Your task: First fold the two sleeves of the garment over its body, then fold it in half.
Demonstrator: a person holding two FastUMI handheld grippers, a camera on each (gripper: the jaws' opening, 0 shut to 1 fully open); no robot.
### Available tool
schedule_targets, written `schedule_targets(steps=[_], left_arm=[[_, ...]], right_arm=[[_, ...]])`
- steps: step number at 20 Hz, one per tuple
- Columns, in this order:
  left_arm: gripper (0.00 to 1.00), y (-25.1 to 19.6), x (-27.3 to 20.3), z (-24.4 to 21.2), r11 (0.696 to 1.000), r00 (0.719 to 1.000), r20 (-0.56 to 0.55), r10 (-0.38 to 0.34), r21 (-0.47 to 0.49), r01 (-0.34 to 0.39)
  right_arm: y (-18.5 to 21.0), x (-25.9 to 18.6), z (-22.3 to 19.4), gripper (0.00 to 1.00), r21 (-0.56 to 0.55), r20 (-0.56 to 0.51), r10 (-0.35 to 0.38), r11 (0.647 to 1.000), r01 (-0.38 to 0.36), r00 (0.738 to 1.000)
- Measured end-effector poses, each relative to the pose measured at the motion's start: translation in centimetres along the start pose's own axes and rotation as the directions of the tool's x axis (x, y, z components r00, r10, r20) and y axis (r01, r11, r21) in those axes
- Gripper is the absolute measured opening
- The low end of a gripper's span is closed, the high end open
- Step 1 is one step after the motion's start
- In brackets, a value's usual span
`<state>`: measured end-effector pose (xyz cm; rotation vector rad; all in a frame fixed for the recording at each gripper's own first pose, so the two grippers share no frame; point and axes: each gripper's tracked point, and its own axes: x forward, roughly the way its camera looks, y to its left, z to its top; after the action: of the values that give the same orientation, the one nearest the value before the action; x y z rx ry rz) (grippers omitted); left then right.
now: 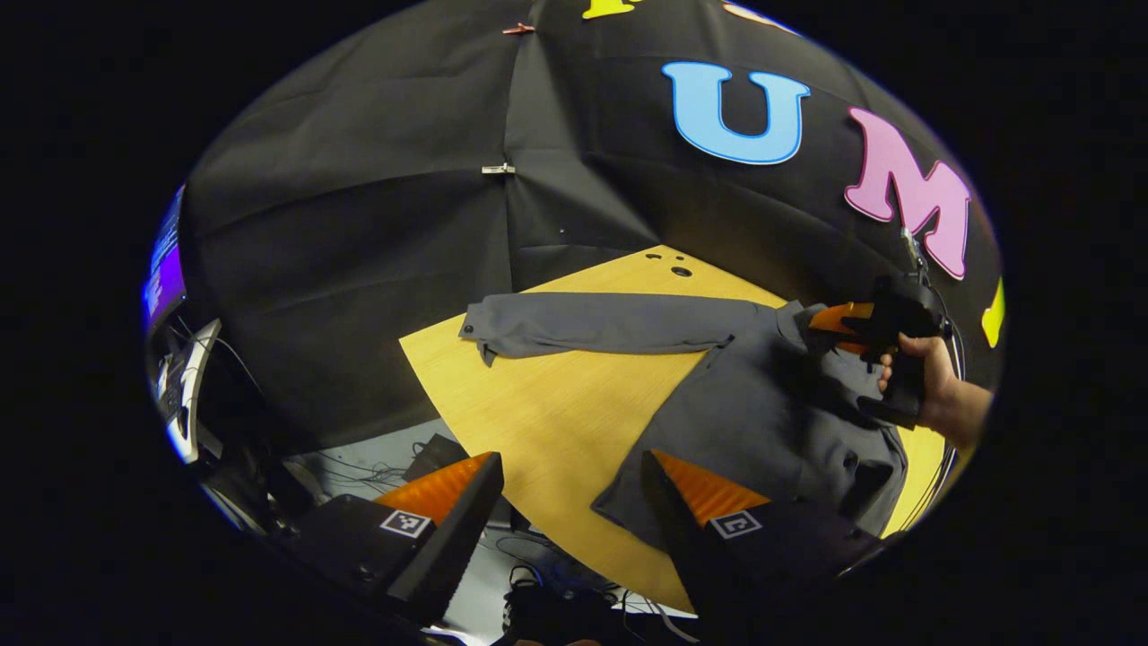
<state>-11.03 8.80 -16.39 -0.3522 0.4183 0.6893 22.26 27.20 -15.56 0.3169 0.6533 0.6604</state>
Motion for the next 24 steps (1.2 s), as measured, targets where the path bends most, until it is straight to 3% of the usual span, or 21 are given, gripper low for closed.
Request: schedule_targets(steps=[2,4,5,6,11,16,19,24], left_arm=[[0.97,0.0,0.3,0.0,0.999,1.0,-0.017,0.002,-0.042,-0.002],[0.97,0.4,0.8,0.2,0.998,1.0,-0.022,0.018,-0.064,-0.019],[0.97,0.5,1.7,0.7,0.997,1.0,-0.016,0.026,-0.067,-0.027],[0.97,1.0,2.3,1.4,0.997,0.999,-0.004,0.038,-0.064,-0.038],[0.97,5.9,4.0,4.7,0.993,0.992,0.046,0.115,-0.041,-0.113],[0.97,9.8,8.1,8.4,0.989,0.985,0.089,0.148,-0.031,-0.146],[0.97,10.8,11.7,10.6,0.99,0.984,0.109,0.139,-0.034,-0.136],[0.97,12.9,19.1,13.0,0.993,0.99,0.09,0.113,0.008,-0.114]], right_arm=[[0.9,-0.5,-0.2,0.31,-0.043,0.016,0.007,0.999,-0.006,1.0],[1.9,-1.1,-1.1,0.77,-0.053,0.002,0.02,0.998,-0.02,1.0],[2.0,-1.6,-1.5,0.73,-0.05,-0.009,0.024,0.998,-0.024,1.0],[1.9,-2.2,-1.7,0.92,-0.05,-0.01,0.021,0.999,-0.022,1.0],[-3.1,-6.5,-1.6,0.99,-0.049,0.029,-0.125,0.991,0.126,0.992],[-9.2,-13.6,-1.1,0.99,-0.004,0.084,-0.279,0.96,0.28,0.957],[-12.4,-18.3,-1.5,0.99,0.023,0.105,-0.378,0.926,0.377,0.92],[-14.9,-26.3,-3.7,0.99,0.075,0.125,-0.554,0.833,0.549,0.823]])
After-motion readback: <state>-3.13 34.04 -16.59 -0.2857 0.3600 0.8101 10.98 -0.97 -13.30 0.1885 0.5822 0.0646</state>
